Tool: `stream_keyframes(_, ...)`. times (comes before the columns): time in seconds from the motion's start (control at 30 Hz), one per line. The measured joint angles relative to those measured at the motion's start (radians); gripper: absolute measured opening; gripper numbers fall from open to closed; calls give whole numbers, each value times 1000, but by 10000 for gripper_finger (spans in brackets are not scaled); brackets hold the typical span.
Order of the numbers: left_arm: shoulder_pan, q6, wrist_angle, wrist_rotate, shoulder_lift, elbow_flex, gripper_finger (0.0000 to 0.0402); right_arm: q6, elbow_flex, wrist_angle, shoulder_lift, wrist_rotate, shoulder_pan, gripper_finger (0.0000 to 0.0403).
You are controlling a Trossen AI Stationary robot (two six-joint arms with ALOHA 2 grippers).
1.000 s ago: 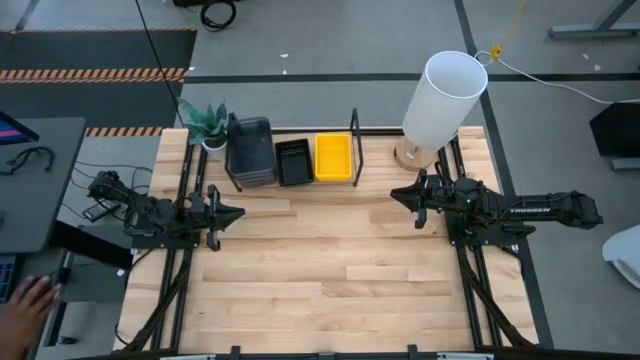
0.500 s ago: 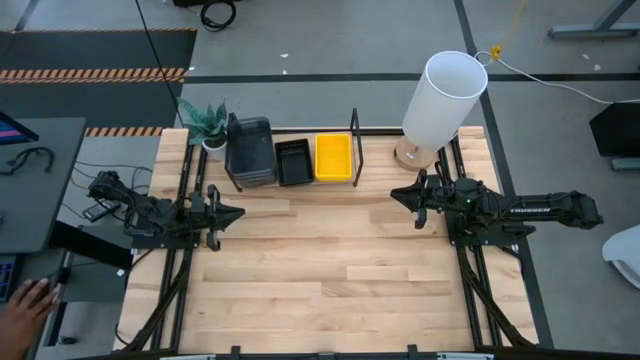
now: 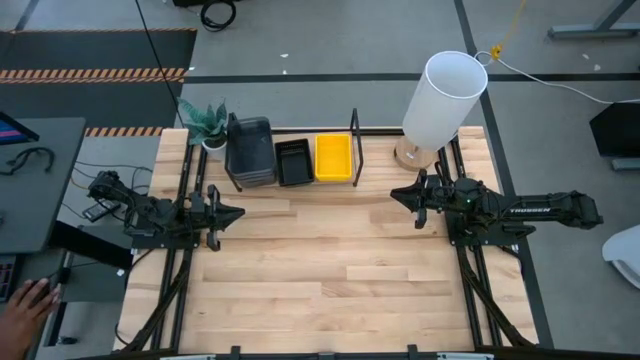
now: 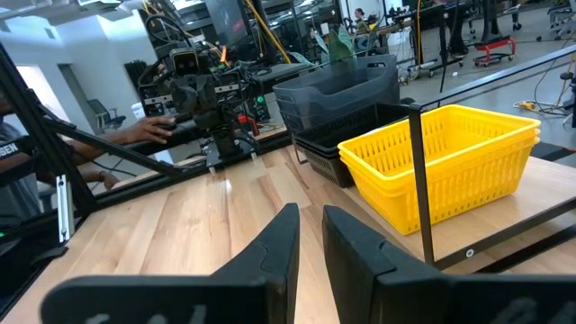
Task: Stack baskets on shelf by color
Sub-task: Return to Home Position
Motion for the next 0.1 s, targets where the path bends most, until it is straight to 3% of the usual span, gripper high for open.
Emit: stream_keyframes(0.1,0,0,0,0,0,0,35,0,0,0,0,0,0,57)
